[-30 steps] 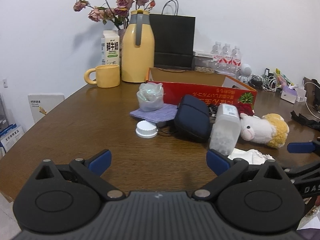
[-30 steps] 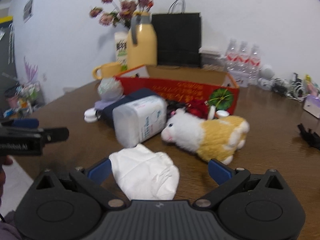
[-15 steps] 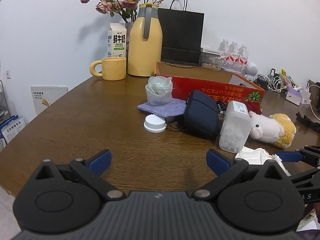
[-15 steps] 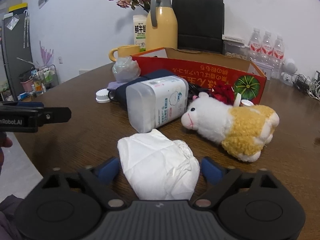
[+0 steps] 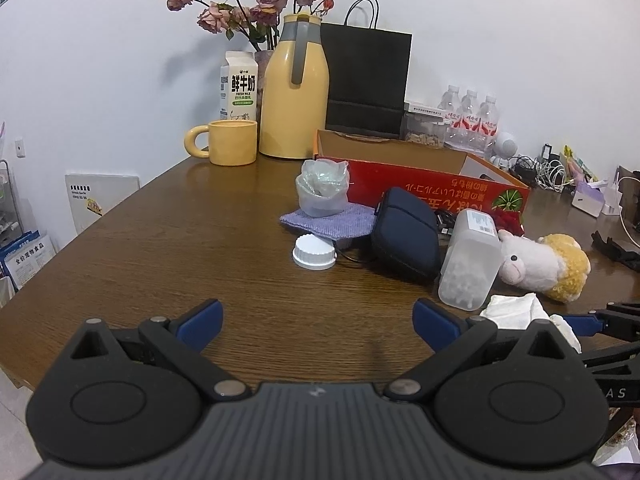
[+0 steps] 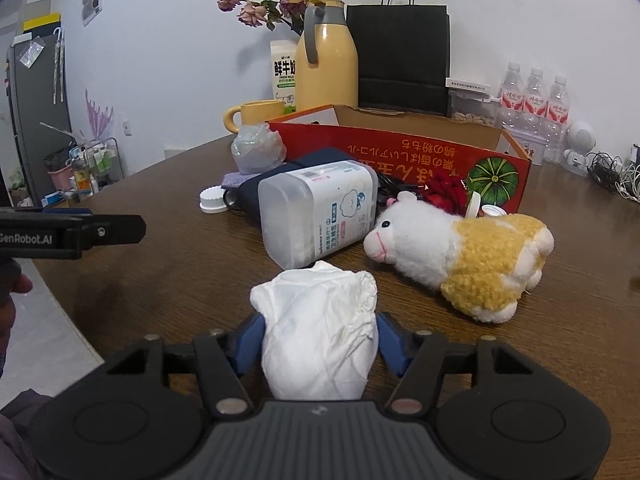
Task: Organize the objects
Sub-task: 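Reach the right gripper to the white crumpled tissue and grasp it, then grasp the white bottle cap with the left gripper while the right gripper holds the tissue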
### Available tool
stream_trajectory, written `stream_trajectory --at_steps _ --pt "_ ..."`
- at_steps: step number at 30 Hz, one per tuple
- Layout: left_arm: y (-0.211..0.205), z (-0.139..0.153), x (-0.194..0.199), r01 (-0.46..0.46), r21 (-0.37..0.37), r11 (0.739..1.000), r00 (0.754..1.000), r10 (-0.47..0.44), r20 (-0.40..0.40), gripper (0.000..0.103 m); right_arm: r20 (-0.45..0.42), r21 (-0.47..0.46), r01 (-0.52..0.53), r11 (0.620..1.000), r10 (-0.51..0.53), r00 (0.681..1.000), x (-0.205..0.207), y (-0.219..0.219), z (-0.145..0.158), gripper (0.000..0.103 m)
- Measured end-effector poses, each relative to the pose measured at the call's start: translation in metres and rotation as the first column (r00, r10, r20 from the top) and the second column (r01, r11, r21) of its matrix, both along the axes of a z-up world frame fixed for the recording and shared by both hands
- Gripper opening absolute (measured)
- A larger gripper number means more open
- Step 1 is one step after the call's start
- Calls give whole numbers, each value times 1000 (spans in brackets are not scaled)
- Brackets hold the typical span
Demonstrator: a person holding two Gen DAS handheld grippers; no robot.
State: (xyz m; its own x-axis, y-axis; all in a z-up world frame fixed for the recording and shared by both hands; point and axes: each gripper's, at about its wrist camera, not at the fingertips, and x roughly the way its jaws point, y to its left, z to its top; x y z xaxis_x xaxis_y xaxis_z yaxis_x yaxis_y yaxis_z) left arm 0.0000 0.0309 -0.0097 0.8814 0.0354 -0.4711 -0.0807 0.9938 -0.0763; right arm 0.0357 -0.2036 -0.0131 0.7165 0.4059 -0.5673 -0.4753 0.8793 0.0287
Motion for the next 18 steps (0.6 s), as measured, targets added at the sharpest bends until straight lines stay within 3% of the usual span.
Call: stream_trajectory --at_steps 10,18 --pt "1 6 7 -4 4 1000 1000 4 7 103 29 17 13 1000 -14 999 -8 -7 7 58" --pt "9 8 43 -25 29 999 999 26 -32 103 107 50 32 998 -38 994 -4 -18 33 58"
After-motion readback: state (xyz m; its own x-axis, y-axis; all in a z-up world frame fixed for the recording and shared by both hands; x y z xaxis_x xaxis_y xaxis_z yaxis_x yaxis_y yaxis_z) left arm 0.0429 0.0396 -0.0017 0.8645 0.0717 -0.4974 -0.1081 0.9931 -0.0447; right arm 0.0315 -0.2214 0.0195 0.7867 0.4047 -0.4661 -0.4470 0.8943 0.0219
